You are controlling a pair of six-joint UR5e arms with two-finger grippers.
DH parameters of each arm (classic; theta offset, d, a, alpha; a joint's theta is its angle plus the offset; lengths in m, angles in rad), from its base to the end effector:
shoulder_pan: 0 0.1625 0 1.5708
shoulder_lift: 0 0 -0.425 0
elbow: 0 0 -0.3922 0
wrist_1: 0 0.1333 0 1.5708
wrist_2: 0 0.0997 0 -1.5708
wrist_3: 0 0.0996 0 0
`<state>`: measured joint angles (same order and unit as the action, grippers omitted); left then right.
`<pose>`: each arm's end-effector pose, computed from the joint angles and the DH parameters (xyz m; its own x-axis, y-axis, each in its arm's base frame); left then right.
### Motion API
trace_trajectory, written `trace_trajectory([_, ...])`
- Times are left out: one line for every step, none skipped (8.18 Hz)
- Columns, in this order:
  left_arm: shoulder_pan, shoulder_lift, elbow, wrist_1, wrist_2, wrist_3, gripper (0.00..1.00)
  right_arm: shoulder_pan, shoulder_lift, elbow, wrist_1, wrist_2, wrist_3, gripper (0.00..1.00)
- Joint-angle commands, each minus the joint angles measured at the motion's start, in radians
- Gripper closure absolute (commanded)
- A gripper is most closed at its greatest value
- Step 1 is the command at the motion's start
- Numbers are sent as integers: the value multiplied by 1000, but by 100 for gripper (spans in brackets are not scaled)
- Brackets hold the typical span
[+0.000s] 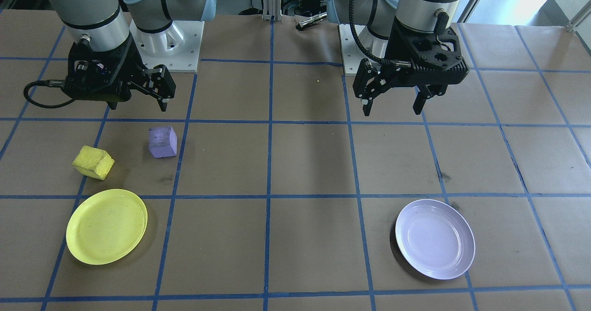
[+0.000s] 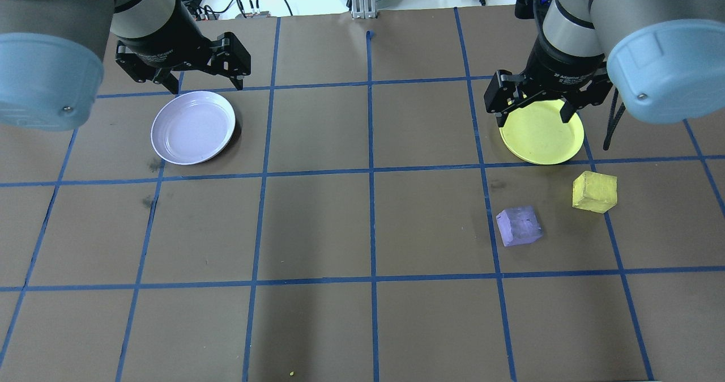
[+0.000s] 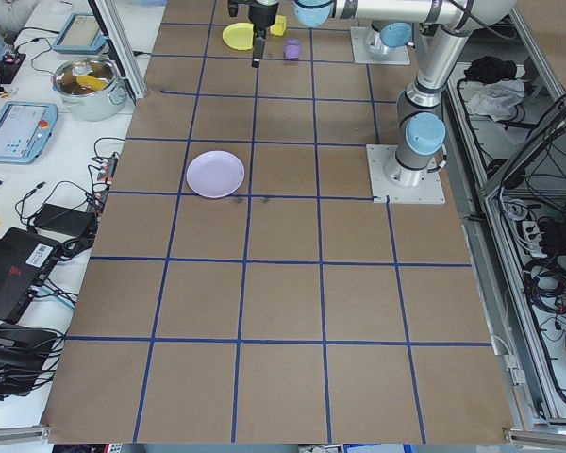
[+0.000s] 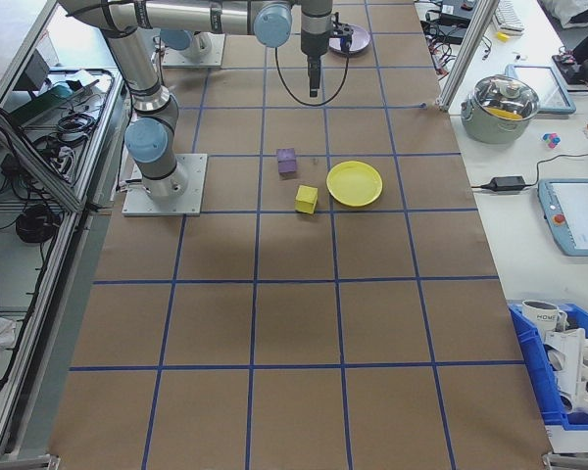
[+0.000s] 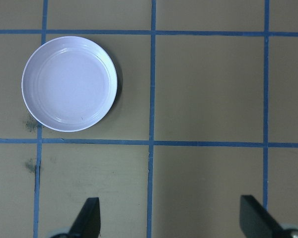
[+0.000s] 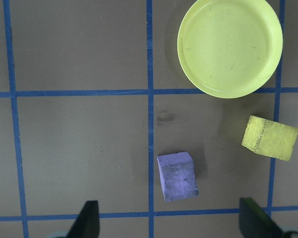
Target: Sort blocks by color into plates
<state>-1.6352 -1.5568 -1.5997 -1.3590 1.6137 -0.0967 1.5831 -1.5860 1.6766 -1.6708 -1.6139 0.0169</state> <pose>-0.1612 -0.4941 0.5035 -0.9990 -0.0388 -0.0230 -0.0335 0.9795 -0.1988 0.1350 -0.4831 0.4534 -0.9991 0.0050 0.0429 0.0046 0.9999 -0.0101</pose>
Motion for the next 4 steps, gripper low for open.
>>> trace_trajectory([0,0,0,0,2,0,0,0,1,0,2,-1,0,0])
trace_trajectory([0,-6,1,1,2,0,0,0,0,0,2,-1,0,0])
trace_trajectory([0,-14,4,11,2,2,0,0,1,0,2,-1,0,0])
trace_trajectory([0,-20,0,36,2,11,0,0,0,0,3,-1,1,0])
